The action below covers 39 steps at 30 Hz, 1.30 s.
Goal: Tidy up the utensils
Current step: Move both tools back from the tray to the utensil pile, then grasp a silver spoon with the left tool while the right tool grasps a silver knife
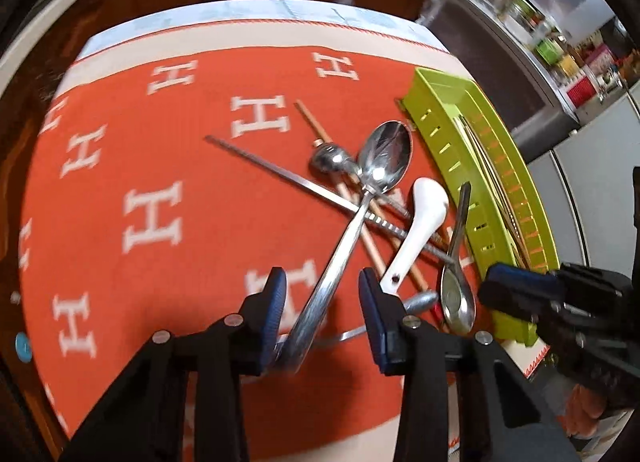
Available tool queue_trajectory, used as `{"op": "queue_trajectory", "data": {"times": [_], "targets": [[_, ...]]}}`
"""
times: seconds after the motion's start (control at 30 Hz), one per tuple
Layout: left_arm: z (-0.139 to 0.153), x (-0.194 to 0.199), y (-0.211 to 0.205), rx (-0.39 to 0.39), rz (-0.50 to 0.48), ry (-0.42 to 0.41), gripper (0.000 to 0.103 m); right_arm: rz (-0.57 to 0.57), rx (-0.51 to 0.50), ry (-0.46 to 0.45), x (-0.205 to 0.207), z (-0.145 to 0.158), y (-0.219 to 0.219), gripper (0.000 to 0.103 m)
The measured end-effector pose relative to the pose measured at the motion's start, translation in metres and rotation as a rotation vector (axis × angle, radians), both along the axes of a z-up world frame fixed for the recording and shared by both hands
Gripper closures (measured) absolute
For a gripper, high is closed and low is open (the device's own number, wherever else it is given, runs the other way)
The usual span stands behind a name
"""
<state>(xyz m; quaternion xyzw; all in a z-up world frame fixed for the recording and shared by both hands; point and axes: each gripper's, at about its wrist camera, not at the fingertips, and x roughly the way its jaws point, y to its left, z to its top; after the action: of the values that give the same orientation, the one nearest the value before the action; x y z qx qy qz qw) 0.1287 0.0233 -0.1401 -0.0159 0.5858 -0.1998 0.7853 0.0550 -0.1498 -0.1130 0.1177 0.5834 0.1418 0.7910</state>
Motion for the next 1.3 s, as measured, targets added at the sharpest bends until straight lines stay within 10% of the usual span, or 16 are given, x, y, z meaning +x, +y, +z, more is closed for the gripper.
{"op": "queue_trajectory", "data": {"times": [0.93,1.3], "targets": [[-0.039,0.06,-0.051,-0.005,-0.237,0.16,0.091,-0.027,0.032,0.029,0.012,-0.022,-0.016,0.085],[-0.036,0.041,-0.025,-0.01,-0.005,0.131,0.097,-0.023,0.038,0.019,0.01,-0.021,-0.015,0.085]]}}
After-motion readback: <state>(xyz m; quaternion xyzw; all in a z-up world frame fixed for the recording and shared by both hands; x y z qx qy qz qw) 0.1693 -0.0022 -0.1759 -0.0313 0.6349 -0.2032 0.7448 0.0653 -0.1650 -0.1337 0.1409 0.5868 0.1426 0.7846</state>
